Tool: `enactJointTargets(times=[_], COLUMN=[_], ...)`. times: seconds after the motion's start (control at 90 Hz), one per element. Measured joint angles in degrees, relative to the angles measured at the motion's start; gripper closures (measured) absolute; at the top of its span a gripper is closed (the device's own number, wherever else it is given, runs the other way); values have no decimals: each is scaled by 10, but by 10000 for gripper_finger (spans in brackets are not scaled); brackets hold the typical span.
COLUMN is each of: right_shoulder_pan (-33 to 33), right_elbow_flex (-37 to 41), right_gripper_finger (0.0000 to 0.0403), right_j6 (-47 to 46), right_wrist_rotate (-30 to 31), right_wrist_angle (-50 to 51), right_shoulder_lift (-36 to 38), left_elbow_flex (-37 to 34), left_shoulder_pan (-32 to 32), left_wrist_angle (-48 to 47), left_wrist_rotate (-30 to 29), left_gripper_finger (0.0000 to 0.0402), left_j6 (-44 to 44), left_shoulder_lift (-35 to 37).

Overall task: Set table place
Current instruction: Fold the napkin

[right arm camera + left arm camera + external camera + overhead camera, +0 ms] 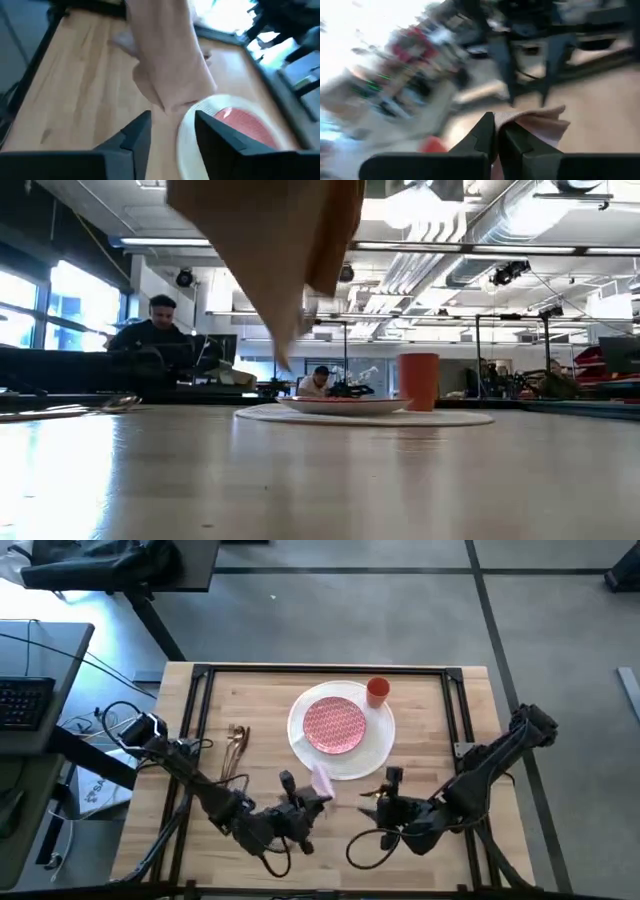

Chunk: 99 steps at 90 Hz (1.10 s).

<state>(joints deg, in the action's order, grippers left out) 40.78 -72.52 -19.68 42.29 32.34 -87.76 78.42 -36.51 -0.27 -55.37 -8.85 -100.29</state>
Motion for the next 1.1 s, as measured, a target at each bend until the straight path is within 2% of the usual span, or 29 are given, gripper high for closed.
enactJointTargets(times=[0.111,0.178,0.311,0.4,0.478,0.622,0.811,0.911,1.1], right_shoulder_pan=[10,16,18,18,21,20,17,8,-10], right_elbow_flex=[73,117,185,212,216,183,128,117,118], right_gripper_finger=[258,258,258,258,258,258,258,263,288], right_j6=[-35,-48,-42,-2,47,32,-82,-133,-140], right_wrist_rotate=[-9,-17,-57,-88,-98,-87,25,8,-50], right_wrist_angle=[-87,-153,-313,-400,-431,-428,-351,-319,-317], right_shoulder_lift=[0,0,0,-11,-33,-94,-142,-143,-143], left_elbow_flex=[-3,-3,-4,-4,-4,-4,-3,-3,-3], left_shoulder_pan=[16,25,41,50,57,66,65,64,63], left_wrist_angle=[-91,-114,-117,-106,-98,-86,-71,-71,-63], left_wrist_rotate=[79,127,207,232,242,251,255,255,255], left_gripper_finger=[401,401,402,402,402,401,401,401,401], left_j6=[160,222,294,329,348,358,348,342,338], left_shoulder_lift=[-36,-67,-120,-138,-145,-144,-144,-144,-144])
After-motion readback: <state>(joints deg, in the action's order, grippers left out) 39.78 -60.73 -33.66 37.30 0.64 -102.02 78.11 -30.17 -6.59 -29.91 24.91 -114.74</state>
